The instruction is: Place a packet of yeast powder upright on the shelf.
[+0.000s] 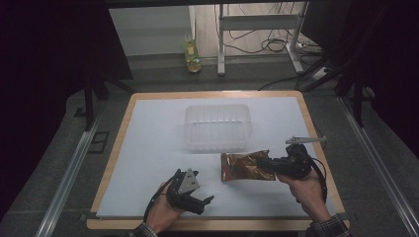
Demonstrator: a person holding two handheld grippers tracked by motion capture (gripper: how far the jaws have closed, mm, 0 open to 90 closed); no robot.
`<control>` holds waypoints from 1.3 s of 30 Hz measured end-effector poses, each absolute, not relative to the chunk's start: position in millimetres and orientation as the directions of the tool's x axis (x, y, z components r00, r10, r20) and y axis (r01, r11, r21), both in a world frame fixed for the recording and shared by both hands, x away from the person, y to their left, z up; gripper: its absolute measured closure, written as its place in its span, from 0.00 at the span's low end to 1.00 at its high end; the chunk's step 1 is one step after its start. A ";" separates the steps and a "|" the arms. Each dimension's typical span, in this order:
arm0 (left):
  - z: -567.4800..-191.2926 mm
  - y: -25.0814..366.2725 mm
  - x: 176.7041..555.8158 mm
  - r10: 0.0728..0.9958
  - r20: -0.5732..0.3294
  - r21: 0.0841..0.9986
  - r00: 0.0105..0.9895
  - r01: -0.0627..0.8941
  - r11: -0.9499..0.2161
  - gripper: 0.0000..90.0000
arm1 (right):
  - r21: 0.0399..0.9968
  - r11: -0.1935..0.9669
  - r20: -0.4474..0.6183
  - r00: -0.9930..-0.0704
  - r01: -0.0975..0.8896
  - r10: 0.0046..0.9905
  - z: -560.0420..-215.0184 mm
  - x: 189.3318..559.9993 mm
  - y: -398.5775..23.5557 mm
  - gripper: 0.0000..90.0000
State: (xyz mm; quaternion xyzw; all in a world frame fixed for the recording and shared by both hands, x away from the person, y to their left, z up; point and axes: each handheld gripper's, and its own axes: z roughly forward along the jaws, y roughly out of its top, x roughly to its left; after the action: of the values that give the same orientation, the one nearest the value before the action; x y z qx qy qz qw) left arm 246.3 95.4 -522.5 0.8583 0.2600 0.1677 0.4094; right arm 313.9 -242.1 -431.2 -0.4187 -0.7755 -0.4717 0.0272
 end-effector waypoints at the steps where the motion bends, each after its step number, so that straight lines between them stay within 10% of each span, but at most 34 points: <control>1: -523.2 94.6 245.7 0.584 0.082 0.788 0.808 0.307 -0.534 0.06 | 0.711 0.204 0.435 -0.649 0.673 0.625 -429.7 314.1 -242.2 0.91; 39: -527.8 92.8 231.7 0.575 0.197 0.775 0.794 0.233 -0.588 0.00 | 0.732 0.230 0.349 -0.642 0.642 0.682 -371.0 338.0 -237.2 0.91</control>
State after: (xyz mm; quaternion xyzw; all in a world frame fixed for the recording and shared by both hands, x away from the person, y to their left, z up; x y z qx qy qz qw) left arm 231.7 92.8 -527.8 0.8636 0.2340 0.2194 0.3890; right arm 338.0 -237.2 -371.0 -0.4223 -0.7838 -0.4548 -0.0224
